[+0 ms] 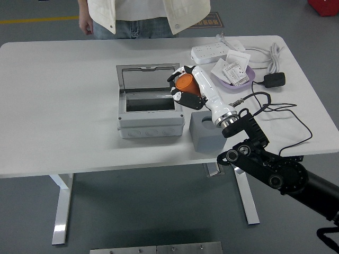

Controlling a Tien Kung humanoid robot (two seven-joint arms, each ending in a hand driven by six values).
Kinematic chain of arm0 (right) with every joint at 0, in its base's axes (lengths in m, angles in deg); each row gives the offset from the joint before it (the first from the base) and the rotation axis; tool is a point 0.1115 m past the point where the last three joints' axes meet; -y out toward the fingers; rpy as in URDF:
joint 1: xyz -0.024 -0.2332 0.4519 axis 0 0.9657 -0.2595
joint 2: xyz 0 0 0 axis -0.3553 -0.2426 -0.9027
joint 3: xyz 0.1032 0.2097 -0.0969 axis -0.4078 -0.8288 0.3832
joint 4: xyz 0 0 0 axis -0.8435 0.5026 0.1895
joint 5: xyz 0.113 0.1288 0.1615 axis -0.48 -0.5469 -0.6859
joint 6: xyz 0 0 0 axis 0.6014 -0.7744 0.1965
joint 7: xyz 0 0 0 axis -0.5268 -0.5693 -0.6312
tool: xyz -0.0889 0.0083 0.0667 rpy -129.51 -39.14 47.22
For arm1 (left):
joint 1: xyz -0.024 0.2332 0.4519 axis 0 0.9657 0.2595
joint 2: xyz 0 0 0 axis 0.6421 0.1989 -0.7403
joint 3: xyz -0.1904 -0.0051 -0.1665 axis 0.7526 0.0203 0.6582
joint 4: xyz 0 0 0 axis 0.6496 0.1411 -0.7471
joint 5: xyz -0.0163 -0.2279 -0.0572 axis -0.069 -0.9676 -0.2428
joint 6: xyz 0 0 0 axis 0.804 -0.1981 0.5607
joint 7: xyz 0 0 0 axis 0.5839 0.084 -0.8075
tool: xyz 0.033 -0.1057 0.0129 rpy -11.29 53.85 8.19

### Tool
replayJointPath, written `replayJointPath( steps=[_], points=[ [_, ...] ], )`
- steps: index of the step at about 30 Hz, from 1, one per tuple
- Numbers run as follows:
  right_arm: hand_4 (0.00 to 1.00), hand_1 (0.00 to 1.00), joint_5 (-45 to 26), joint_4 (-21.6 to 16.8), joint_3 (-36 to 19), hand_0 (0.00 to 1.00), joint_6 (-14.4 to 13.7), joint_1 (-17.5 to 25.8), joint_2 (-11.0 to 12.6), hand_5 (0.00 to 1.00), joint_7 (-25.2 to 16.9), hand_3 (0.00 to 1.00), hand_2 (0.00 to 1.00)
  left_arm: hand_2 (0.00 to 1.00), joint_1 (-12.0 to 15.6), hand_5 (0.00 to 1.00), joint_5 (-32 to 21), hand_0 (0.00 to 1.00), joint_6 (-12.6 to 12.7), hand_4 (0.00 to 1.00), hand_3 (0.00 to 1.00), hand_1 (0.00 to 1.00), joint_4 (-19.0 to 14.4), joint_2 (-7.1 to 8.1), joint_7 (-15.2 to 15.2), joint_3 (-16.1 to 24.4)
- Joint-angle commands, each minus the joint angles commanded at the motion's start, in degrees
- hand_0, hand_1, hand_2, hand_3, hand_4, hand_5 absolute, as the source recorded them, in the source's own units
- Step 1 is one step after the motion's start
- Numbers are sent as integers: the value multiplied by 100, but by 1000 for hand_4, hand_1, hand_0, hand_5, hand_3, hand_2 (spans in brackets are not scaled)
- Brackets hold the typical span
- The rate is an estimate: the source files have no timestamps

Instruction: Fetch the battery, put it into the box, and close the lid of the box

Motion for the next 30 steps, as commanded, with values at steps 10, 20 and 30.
replayJointPath(
  steps=[10, 20, 30],
  points=[
    [2, 194, 1753, 658, 866, 170, 798, -1133, -511, 2, 1201, 227, 222, 682, -10, 227, 287, 615, -52, 695, 726, 766, 0, 104, 237, 321],
    [2, 194, 1365, 1870, 1658, 174, 775, -2020, -1159, 2, 1292, 225, 220, 682, -83, 226, 396, 618, -45, 694, 727, 766, 0, 188, 317, 412],
    [2, 195, 330, 2956, 2492, 174, 330, -2397, -1319, 2, 1026, 223, 224, 685, -167, 228, 367, 618, -45, 694, 728, 766, 0, 209, 320, 324]
  ],
)
